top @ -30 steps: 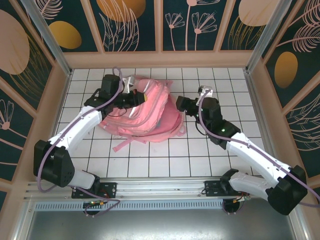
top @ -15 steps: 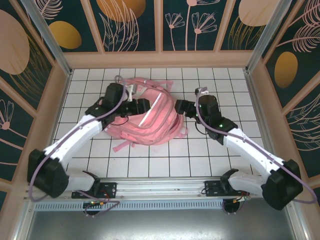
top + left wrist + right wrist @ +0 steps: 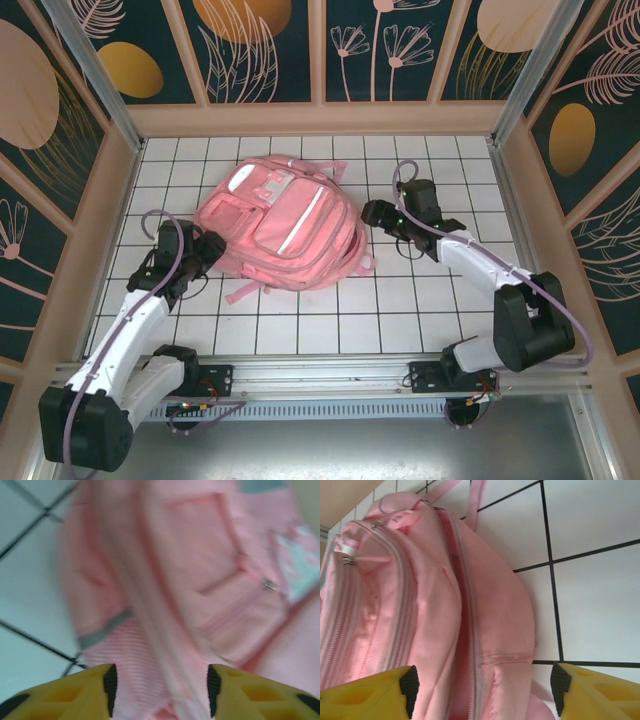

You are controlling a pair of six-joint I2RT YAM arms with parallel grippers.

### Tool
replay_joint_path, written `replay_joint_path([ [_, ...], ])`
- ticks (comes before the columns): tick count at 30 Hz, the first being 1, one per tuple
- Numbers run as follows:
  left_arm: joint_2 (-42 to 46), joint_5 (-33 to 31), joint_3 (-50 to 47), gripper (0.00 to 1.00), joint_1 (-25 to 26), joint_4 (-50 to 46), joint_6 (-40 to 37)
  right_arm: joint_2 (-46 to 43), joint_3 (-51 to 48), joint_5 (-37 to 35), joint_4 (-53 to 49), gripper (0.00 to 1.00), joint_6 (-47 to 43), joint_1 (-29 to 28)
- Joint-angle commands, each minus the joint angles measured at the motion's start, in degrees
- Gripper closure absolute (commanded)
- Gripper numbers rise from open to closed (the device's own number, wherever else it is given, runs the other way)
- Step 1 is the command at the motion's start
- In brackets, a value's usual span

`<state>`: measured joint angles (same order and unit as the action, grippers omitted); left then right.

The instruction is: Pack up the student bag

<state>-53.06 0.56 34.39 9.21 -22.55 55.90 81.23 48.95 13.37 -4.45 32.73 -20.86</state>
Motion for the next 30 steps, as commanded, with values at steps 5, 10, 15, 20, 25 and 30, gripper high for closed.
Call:
replay_joint_path([
  [5,-5.95,-3.58,-2.83,0.58,-1.57,5.16,6.51,4.96,0.64,3.41,2.15,0.32,0.7,0.23],
  [10,-13.83,-0.44,-0.32,0.58,-1.65,10.42,5.26,5.82,-2.7,4.09,4.89,0.34,1.51,-0.3],
  [15,-23.02,2.73,7.09,0.59,-1.65,13.26,1.62,5.82,-6.48,6.51,8.6,0.39,3.18,-1.26],
  [20,-30.69,9.98,14.74,0.6,-1.61,15.35,-0.94,2.54,-9.15,5.74,9.71,0.42,3.77,-2.63],
  [25,-25.37,9.59,12.45,0.54,-1.61,15.64,-1.69,-4.38,-8.18,-3.46,2.55,0.42,0.73,-5.13],
  [30,-15.65,7.11,7.09,0.42,-1.61,11.72,-4.19,-13.51,-7.56,-19.89,-5.08,0.42,-1.76,-15.72],
])
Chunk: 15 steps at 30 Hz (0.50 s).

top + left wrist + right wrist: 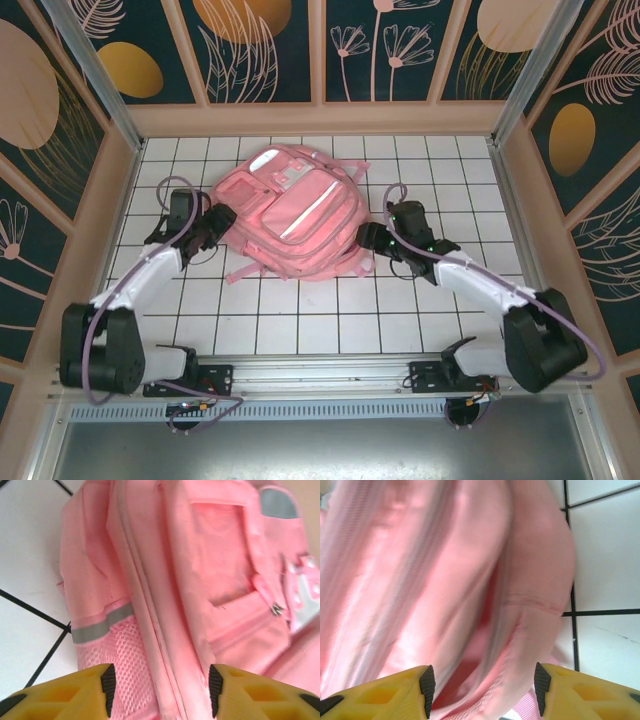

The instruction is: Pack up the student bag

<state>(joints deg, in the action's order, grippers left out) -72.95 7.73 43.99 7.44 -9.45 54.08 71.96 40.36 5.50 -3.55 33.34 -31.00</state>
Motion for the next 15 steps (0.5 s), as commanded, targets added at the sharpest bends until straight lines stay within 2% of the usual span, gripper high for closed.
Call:
replay_joint_path([
  [1,5.85,-0.46,-3.31,0.4,0.16,-2.52,-2.51,-5.76,1.29,-14.1,-6.93,0.42,-2.44,-8.61],
  [4,9.41,-0.85,-4.74,0.38,0.2,-4.43,-2.32,-6.83,2.2,-14.16,-6.83,0.42,-0.22,-16.64],
  [6,10.76,-2.01,-5.0,0.35,0.2,-5.62,-2.49,-3.98,3.14,-12.45,-4.88,0.42,2.42,-22.71],
  [9,10.87,-8.16,-2.76,0.33,0.2,-10.12,-3.23,4.97,7.77,-10.09,-2.66,0.43,6.73,-30.51],
  [11,9.78,-12.03,-0.37,0.32,0.2,-13.58,-3.28,12.34,14.06,-11.63,-4.9,0.44,9.82,-34.42],
  [13,8.5,-14.68,1.98,0.32,0.2,-16.07,-3.64,20.66,22.94,-15.42,-12.1,0.46,16.68,-36.19],
  [15,7.79,-15.94,3.23,0.31,0.2,-16.39,-4.53,28.02,30.83,-15.23,-18.04,0.48,20.72,-36.49],
])
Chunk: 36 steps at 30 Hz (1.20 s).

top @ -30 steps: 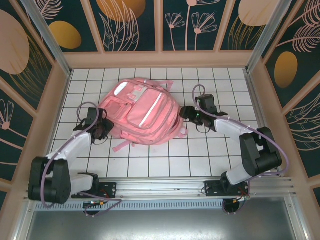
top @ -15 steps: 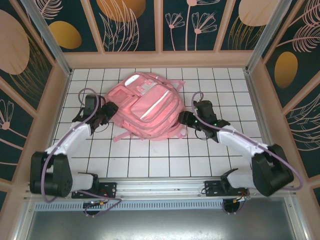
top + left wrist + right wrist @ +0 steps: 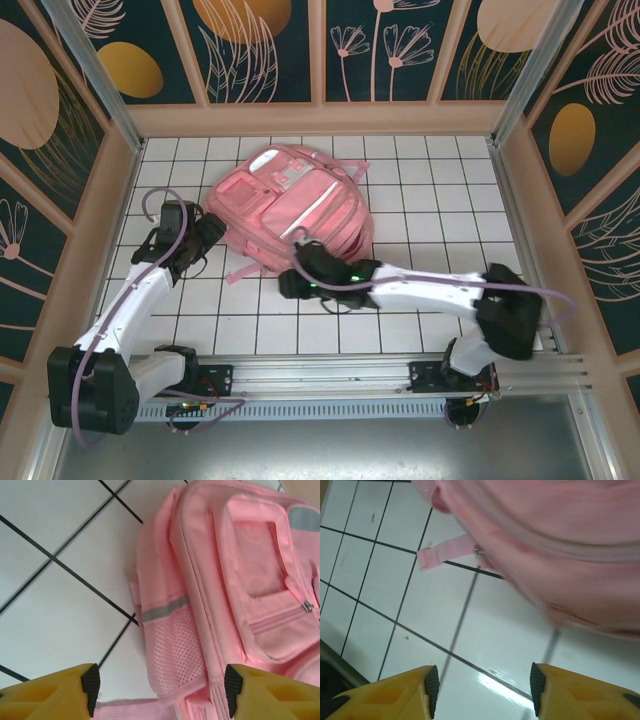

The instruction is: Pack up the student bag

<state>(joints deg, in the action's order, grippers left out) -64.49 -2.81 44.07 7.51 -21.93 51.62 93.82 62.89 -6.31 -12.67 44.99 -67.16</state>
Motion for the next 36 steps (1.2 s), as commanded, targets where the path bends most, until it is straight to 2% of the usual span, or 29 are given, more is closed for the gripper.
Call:
replay_joint_path([
  [1,-0.79,-6.18,3.58,0.31,0.14,-3.82,-2.47,9.37,11.63,-2.94,-10.96,0.49,10.85,-0.45],
  [8,-1.83,-10.18,3.29,0.31,0.08,-1.22,-5.03,21.3,23.12,-2.04,-16.09,0.5,19.78,0.03],
  [13,-2.75,-8.27,2.06,0.31,0.05,0.64,-5.05,25.25,25.29,-2.28,-16.05,0.51,25.78,-0.08],
  [15,-2.25,-8.24,1.99,0.31,0.05,0.99,-5.03,26.16,25.45,-2.9,-14.86,0.54,27.07,-0.09],
  [17,-1.8,-8.14,1.9,0.31,0.05,1.23,-5.03,27.14,25.82,-4.0,-14.13,0.62,28.7,-0.32],
  [20,-1.69,-7.13,1.54,0.31,0.05,1.61,-4.53,29.13,28.2,-7.95,-15.46,0.66,29.81,-1.31],
  [25,-1.45,-6.38,1.47,0.32,0.09,1.65,-4.46,33.17,35.43,-16.48,-21.37,0.63,28.15,-2.22],
  [29,-1.08,-6.77,1.58,0.32,-0.04,1.54,-4.17,36.08,38.19,-18.1,-25.17,0.51,30.75,-2.19],
  [31,-1.08,-6.81,1.54,0.32,0.01,1.46,-4.1,37.64,39.67,-17.6,-26.14,0.5,31.66,-2.44],
  [36,-0.88,-6.54,1.47,0.32,-0.04,1.63,-3.91,41.89,45.87,-22.5,-30.77,0.52,30.49,-3.03],
])
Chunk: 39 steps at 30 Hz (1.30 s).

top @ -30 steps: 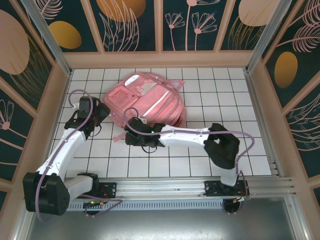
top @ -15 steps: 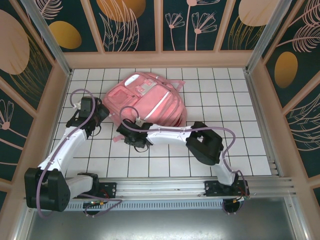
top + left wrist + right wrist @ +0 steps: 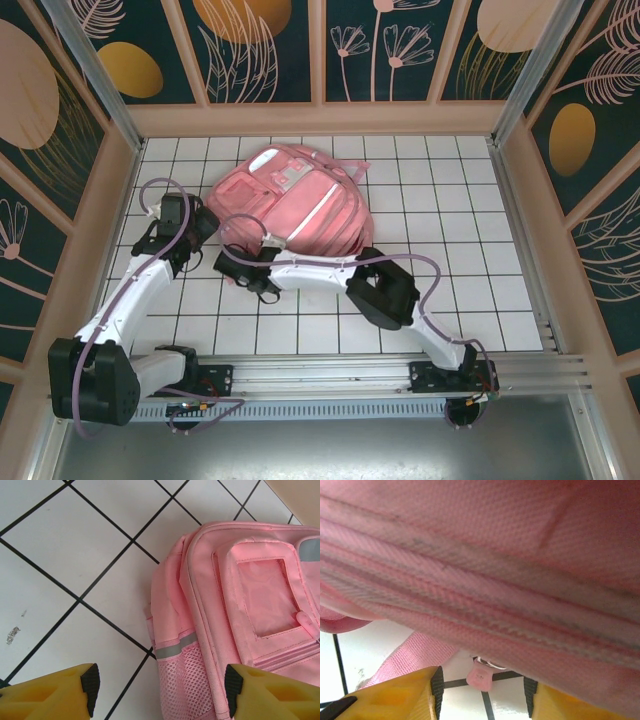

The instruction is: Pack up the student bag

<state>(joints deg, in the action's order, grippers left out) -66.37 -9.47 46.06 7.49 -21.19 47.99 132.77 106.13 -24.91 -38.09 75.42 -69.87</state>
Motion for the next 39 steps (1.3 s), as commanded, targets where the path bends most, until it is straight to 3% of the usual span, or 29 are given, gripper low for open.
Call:
replay_joint_path([
  [1,0.98,0.44,-0.52,0.32,-0.01,0.97,-0.34,3.3,2.77,-4.78,-4.72,0.53,-0.85,-0.18],
  [6,1.15,0.95,-0.97,0.32,-0.02,1.22,-0.33,5.53,3.41,-9.21,-4.73,0.59,-1.87,1.02],
  [12,0.82,1.48,-1.24,0.32,-0.02,1.59,-0.34,4.6,0.77,-8.47,-1.39,0.76,-3.28,1.47],
  [15,0.58,1.54,-1.23,0.32,-0.02,1.68,-0.35,1.98,-0.94,-7.49,2.07,0.85,-5.24,1.33],
  [21,-0.22,2.24,-1.33,0.32,-0.02,2.02,-0.41,-5.44,-8.52,-5.27,8.69,0.93,-7.49,0.99],
  [26,-0.67,6.48,-3.41,0.31,-0.03,3.31,0.64,-12.17,-17.38,-0.91,16.99,1.0,-12.75,1.89],
  [30,-1.05,11.36,-6.4,0.29,-0.03,3.72,4.01,-16.9,-24.95,4.55,24.81,1.0,-14.7,3.29],
  [39,-3.94,20.69,-14.64,0.37,0.07,17.23,10.68,-21.58,-32.47,11.0,33.37,1.0,-16.85,4.78],
])
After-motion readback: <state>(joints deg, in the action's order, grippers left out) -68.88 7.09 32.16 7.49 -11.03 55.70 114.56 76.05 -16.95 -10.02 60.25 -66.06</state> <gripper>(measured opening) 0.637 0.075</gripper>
